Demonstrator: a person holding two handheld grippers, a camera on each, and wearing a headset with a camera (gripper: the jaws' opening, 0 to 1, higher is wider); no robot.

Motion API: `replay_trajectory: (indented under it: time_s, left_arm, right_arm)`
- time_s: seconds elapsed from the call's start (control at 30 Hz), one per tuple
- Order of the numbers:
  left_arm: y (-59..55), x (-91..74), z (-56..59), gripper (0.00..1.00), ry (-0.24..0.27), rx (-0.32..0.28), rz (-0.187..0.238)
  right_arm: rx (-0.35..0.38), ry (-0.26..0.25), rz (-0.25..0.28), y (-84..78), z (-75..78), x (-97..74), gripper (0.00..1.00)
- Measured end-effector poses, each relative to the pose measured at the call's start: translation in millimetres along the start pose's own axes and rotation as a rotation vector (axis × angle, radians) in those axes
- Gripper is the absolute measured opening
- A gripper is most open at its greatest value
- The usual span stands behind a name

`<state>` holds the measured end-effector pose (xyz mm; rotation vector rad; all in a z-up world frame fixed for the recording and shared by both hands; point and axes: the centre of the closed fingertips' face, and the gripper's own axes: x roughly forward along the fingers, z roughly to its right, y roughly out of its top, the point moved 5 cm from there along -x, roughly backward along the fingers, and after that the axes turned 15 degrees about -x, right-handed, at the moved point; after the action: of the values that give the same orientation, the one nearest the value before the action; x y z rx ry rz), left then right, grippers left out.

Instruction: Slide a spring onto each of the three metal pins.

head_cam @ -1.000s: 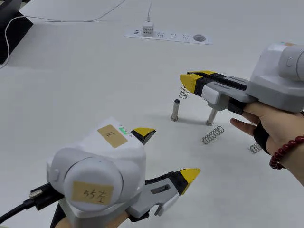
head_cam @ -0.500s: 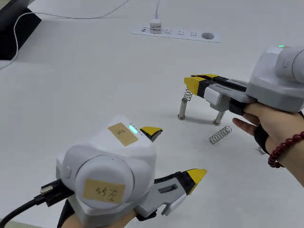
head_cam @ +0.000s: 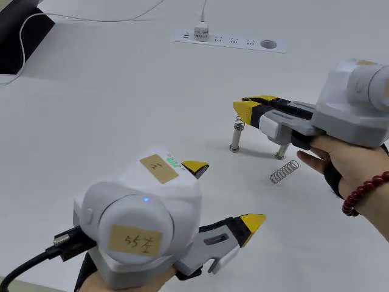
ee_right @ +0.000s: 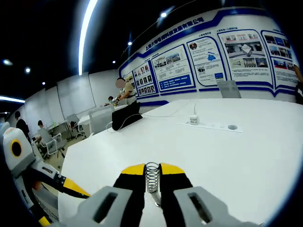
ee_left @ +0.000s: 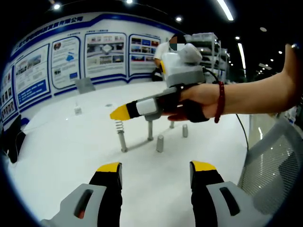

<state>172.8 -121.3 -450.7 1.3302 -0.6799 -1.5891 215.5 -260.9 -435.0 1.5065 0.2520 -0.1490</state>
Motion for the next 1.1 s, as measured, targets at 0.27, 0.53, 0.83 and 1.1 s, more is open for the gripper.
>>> replay_trajectory:
  time_s: [0.27,0.53,0.83,1.1]
  left_arm:
    - [0.3,-0.2,0.6,0.59,-0.001,-0.002,0.000]
    - [1.1,-0.2,1.2,0.58,-0.006,-0.003,0.002]
    - [1.8,0.0,1.3,0.58,-0.007,-0.008,0.006]
    - [2.3,0.2,1.3,0.58,-0.009,-0.009,0.007]
  right_arm:
    - [-0.089,0.004,-0.029,-2.8,-5.1,1.1,0.12]
    - [-0.122,0.002,-0.056,-8.2,-5.7,4.7,0.12]
    - [-0.142,0.000,-0.091,-15.7,-6.4,6.8,0.12]
    - [-0.127,0.004,-0.120,-23.7,-4.7,11.6,0.12]
